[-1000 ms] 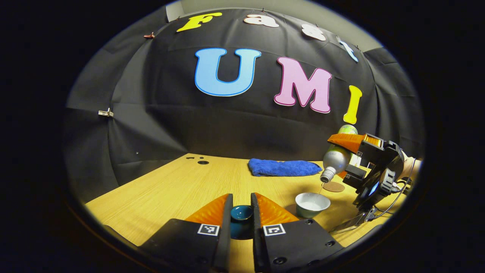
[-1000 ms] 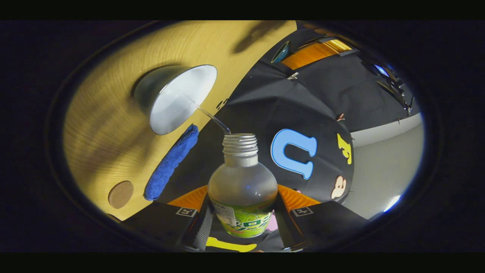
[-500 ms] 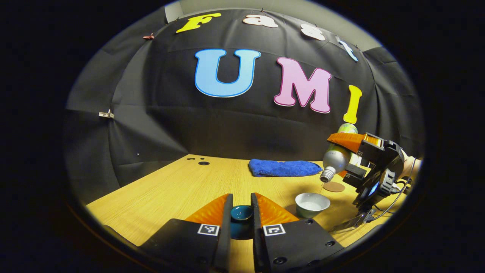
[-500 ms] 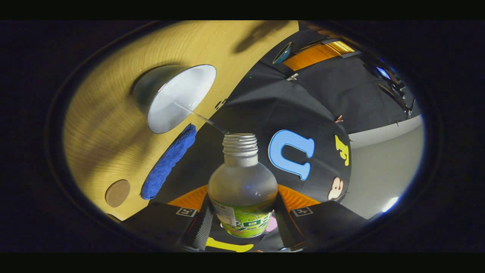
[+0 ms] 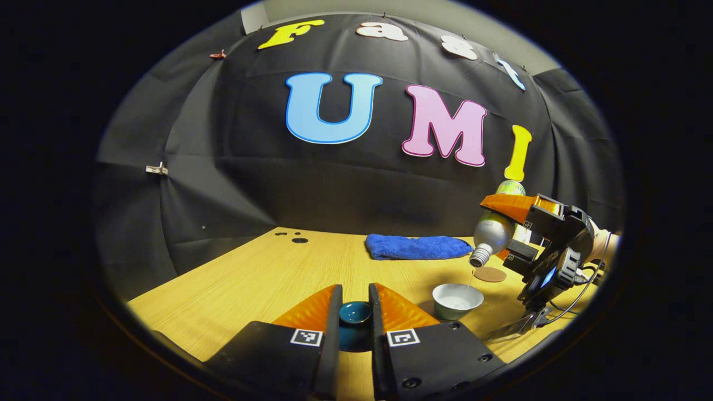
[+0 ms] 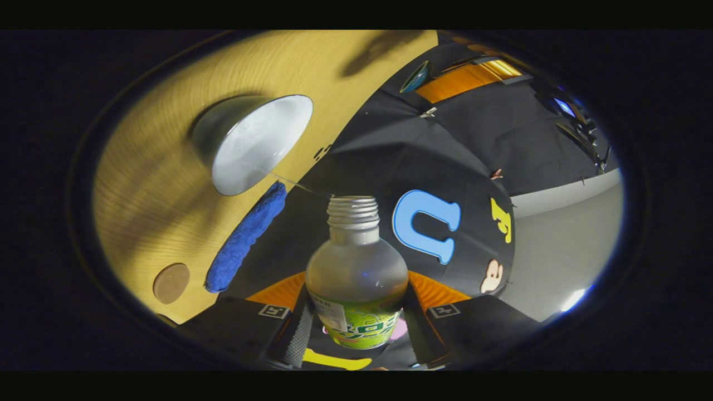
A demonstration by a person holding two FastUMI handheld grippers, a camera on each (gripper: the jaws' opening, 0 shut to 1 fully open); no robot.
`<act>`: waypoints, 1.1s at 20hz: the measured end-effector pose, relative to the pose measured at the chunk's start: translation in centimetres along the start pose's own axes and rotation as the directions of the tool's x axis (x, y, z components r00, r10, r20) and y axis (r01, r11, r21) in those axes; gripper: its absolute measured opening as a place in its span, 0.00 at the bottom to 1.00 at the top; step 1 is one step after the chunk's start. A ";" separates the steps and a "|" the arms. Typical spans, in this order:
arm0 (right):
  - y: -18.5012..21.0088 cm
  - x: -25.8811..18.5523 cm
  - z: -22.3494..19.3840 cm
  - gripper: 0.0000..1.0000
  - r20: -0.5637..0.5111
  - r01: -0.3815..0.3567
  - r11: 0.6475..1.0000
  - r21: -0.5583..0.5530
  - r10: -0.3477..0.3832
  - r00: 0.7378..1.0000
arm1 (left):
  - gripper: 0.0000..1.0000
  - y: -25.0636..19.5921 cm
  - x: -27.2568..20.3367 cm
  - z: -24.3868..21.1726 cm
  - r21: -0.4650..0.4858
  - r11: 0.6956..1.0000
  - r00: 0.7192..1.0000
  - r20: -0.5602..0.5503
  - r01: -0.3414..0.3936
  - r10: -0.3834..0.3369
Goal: Open the teacup lid with one hand, grasp the water bottle and pour water into the teacup with the other hand; after pouring, place the water bottle on the coaster and then close the teacup lid.
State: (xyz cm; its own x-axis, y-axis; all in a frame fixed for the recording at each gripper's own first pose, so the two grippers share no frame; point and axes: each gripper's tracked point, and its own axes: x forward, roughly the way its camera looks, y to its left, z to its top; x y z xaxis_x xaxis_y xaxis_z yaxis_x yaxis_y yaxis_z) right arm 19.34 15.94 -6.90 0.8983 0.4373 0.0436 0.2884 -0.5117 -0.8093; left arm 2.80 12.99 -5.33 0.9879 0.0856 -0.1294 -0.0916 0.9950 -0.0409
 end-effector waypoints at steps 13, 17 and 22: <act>0.1 -0.2 0.1 0.75 -0.011 -0.004 0.999 0.041 0.005 1.000 | 0.28 -0.1 -0.3 0.2 -0.006 1.000 1.000 -0.004 -0.022 0.022; 1.0 -0.6 -1.0 0.75 -0.055 -0.030 0.987 0.156 0.039 0.998 | 0.28 0.1 -0.7 0.6 0.014 1.000 1.000 0.003 -0.017 0.017; 2.3 -2.2 -3.0 0.75 -0.124 -0.063 0.828 0.557 0.158 0.980 | 0.28 -0.2 -1.2 1.2 0.031 0.999 1.000 0.019 -0.026 0.025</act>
State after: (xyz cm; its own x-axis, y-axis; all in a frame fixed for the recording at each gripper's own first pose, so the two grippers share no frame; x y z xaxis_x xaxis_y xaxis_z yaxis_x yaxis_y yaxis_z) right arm 19.03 11.59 -7.07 0.9667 0.2555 -0.0123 -0.0024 -0.0392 -0.9992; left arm 1.78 12.72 -3.94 0.9875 0.1117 -0.1115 -0.1131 0.9936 -0.0067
